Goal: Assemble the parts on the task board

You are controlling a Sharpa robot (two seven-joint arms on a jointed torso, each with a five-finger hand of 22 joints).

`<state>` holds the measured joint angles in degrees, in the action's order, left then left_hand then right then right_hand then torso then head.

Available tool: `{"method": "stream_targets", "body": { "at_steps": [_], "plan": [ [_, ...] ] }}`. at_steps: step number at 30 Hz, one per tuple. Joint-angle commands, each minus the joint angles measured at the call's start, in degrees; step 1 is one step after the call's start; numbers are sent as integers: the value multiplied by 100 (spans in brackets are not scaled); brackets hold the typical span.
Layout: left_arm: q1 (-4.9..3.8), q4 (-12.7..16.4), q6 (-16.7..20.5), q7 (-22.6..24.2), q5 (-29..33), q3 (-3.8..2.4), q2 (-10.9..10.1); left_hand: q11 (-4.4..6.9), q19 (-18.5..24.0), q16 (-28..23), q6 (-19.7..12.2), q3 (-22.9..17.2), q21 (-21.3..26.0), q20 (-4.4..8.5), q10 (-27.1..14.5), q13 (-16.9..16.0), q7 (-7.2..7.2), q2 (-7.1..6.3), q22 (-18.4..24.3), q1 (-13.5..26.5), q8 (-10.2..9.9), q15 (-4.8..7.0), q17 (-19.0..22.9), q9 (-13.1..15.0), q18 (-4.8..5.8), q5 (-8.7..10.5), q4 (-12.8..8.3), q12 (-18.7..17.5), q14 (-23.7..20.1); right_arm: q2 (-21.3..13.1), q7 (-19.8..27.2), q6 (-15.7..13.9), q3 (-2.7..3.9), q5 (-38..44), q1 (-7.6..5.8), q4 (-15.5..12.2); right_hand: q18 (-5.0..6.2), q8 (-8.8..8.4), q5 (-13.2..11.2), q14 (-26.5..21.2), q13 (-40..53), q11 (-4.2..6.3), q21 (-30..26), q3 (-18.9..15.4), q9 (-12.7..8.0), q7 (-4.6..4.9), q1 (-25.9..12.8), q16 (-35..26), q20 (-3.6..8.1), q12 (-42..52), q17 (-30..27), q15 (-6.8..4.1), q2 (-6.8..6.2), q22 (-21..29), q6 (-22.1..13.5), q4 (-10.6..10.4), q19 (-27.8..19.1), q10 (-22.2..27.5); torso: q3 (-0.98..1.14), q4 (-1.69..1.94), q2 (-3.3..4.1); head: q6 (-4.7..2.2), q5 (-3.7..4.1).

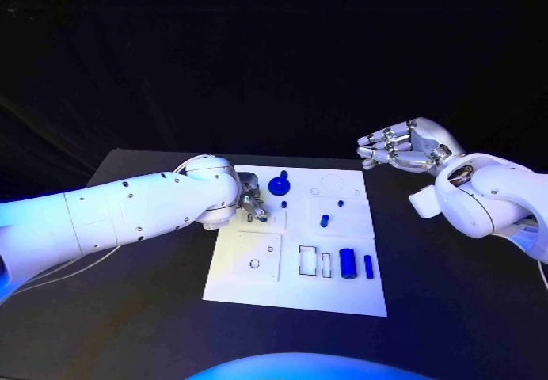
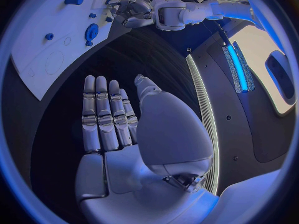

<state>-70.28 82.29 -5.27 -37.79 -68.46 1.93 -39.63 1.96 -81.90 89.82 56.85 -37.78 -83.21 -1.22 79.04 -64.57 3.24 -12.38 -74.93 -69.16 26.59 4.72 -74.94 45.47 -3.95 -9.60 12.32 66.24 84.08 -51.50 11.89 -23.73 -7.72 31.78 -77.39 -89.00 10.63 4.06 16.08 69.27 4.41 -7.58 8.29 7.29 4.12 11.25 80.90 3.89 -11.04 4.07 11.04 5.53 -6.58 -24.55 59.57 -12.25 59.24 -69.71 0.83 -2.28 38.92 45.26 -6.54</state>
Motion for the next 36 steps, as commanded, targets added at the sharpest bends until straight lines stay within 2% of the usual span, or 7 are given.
{"method": "stream_targets", "body": {
  "at_steps": [1,6,13,30,36],
  "plan": [
    [18,5,-176,-39,-14,12,23,7,-38,18,90,-884,-37,7,27,6,-111,29,-79,45,32,34,-1506,-3,86,-34,-923,22,592,5,23,95,0,12,5,-3,-18,-16,12,-36,-7,-5,-39,-19,-1,3,-70,-31,-59,-11,-10,-14,-10,5,-43,17,1,52,0,-5,-2,3,-4],
    [18,-11,-198,-40,-13,13,39,21,-43,18,94,-845,-39,11,50,-9,-135,42,-88,147,61,45,-1506,18,88,-26,-882,43,592,4,21,96,0,12,5,-4,-18,-14,19,-38,-7,-4,-43,-22,0,2,-77,-31,-60,-10,-14,-13,-6,12,-42,17,1,50,1,-8,1,4,-10],
    [18,-33,-230,-40,-11,13,57,84,-66,18,190,-324,-49,39,101,-85,-225,23,-124,557,115,94,-1506,23,95,-3,-557,135,592,1,19,92,0,11,5,-6,-18,-14,23,-42,-7,-4,-46,-26,1,2,-85,-31,-61,-9,-18,-12,-6,17,-42,17,1,50,1,-5,2,10,-10],
    [17,-149,-214,-41,-23,13,96,115,-104,18,300,525,-64,74,131,-184,-256,150,-181,617,101,130,-1506,-55,107,-10,-146,239,592,-17,19,84,0,7,5,-27,-18,-13,26,-47,-8,-5,-51,-31,1,2,-94,-33,-63,-8,-23,-10,-5,24,-43,17,-1,50,-2,-7,4,22,18],
    [17,-186,-187,-39,-26,13,119,116,-115,18,334,935,-67,78,137,-196,-262,202,-196,613,102,134,-1506,-79,110,-7,33,254,592,-25,17,82,0,6,5,-34,-18,-12,28,-56,-9,-7,-59,-44,2,3,-116,-33,-67,-6,-32,-7,-5,38,-44,15,-3,50,0,-6,5,25,27]
  ]
}}
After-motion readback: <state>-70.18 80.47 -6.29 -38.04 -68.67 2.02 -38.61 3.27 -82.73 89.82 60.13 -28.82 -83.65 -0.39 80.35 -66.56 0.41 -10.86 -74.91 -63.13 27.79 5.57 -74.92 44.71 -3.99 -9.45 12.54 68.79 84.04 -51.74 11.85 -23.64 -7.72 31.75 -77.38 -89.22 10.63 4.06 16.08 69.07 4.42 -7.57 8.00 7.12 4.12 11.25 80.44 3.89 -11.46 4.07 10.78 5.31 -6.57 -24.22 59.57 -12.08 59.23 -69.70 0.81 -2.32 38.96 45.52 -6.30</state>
